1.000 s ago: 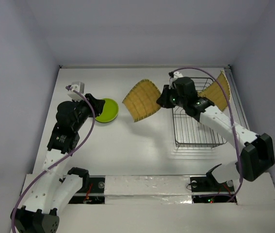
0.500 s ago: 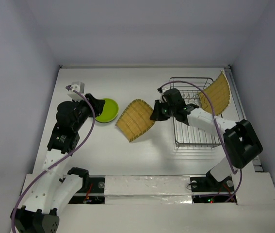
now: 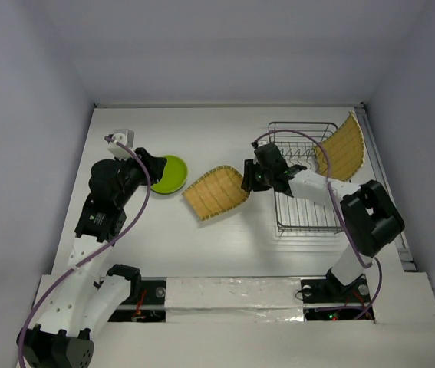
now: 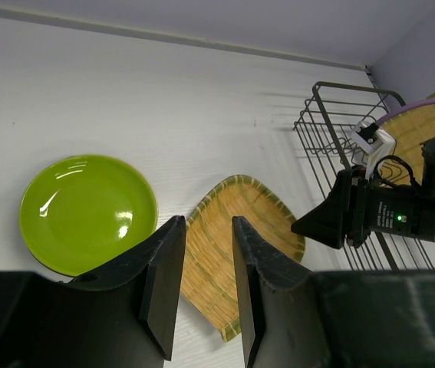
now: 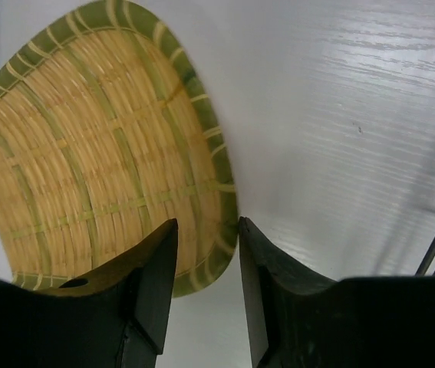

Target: Unload the plates from the dish rack

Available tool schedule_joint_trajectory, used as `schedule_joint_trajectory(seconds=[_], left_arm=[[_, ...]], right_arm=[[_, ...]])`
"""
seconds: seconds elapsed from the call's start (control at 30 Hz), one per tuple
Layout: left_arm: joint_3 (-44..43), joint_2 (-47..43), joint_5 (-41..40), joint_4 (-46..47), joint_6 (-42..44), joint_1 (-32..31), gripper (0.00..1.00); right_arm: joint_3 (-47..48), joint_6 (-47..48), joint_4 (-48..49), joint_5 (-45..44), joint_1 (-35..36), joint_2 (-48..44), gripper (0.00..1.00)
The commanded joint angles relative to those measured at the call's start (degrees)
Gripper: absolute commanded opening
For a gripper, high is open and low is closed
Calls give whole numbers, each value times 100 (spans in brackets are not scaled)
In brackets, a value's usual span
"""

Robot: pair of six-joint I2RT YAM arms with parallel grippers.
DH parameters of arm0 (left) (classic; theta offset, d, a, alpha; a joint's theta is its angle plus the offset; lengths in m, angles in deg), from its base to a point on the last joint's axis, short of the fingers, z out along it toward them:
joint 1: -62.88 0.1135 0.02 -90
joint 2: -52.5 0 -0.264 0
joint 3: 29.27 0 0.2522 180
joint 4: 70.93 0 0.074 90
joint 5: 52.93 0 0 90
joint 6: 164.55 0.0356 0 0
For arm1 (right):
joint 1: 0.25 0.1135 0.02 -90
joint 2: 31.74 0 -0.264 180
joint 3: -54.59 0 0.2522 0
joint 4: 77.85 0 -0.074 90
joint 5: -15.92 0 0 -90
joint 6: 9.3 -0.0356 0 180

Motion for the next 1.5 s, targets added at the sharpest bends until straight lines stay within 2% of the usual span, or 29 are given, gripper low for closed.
schedule_joint_trajectory(seconds=[0.0, 0.1, 0.2, 0.3, 0.33, 0.43, 0.47, 0.5, 0.53, 0.57, 0.63, 0.7, 0.73, 0.83, 0.87, 0.9, 0.93, 0.97, 1.0, 1.07, 1.33, 1.47], left_arm=[[57, -22, 45, 248, -4, 23, 28], [57, -4, 45, 248, 4, 23, 28], [48, -13, 45, 248, -4, 23, 28], [57, -13, 36, 239, -4, 23, 28], [57, -13, 27, 248, -4, 23, 28], [57, -13, 18, 248, -4, 23, 28], [48, -13, 27, 239, 4, 23, 27], [57, -39, 18, 248, 4, 23, 23], [57, -48, 10, 248, 4, 23, 19], [57, -57, 18, 248, 4, 23, 10], [57, -66, 1, 248, -4, 23, 0], [39, -83, 1, 248, -4, 23, 0], [39, -101, -8, 248, -4, 23, 0], [39, -189, 9, 239, -13, 23, 0], [39, -198, 18, 248, -22, 23, 0], [48, -241, 27, 248, -13, 23, 1], [57, -259, 45, 248, -22, 23, 3], [57, -251, 53, 239, -22, 23, 7], [57, -251, 71, 239, -31, 23, 8], [57, -216, 115, 248, -39, 23, 12], [48, -233, 185, 248, -39, -82, 18], [39, -259, 177, 248, -39, -135, 18]], right_arm=[[180, 96, 190, -415, 41, 58, 44], [197, 113, 199, -371, 41, -55, 49], [250, 157, 102, -414, 41, -423, 58], [329, 227, -117, -651, 41, -889, 60], [320, 245, -135, -730, 41, -1317, 60], [425, 368, -328, -1520, 41, -2161, 32], [495, 394, -616, -1853, 41, -2322, 8], [548, 438, -758, -2491, -38, -2489, 0], [592, 447, -881, -2750, -99, -2647, 0], [610, 456, -987, -2944, -204, -2979, 0], [584, 447, -1181, -3157, -687, -3324, 0], [470, 465, -1304, -3227, -1091, -3823, 0], [444, 482, -1348, -3358, -1493, -3948, 0], [390, 561, -1576, -3657, -2092, -4204, 0], [382, 544, -1699, -3728, -2191, -4213, 1], [373, 500, -1743, -3728, -2253, -4213, 9], [364, 465, -1779, -3850, -2305, -4170, 25], [355, 413, -1822, -3947, -2393, -4143, 56], [338, 351, -1832, -4044, -2394, -4134, 67], [224, 324, -1744, -4115, -2656, -4090, 82], [-101, 184, -1323, -3308, -3317, -3669, 81], [-207, 78, -1129, -3122, -3457, -3265, 70]])
